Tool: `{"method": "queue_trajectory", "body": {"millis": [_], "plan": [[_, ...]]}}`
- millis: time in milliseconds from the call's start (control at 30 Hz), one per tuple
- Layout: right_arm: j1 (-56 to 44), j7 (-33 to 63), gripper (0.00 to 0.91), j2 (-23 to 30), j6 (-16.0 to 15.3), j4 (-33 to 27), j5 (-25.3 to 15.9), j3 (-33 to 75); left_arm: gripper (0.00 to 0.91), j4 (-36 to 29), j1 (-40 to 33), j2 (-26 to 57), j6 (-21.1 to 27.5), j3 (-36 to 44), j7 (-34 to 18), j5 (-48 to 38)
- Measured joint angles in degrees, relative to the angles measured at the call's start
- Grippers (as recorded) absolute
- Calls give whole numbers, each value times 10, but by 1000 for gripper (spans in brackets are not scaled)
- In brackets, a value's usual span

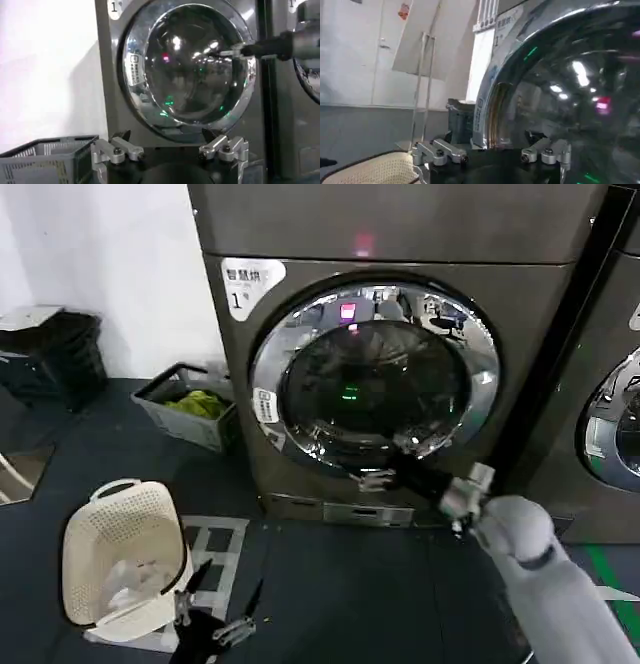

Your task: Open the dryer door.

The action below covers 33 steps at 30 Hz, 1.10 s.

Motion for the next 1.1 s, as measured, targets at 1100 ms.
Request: {"method": "queue_trajectory", "body": {"millis": [1100], "plan": [[162,17,907,133,24,-198,-26,-144,907,3,6,0,-8,9,-3,23]]}}
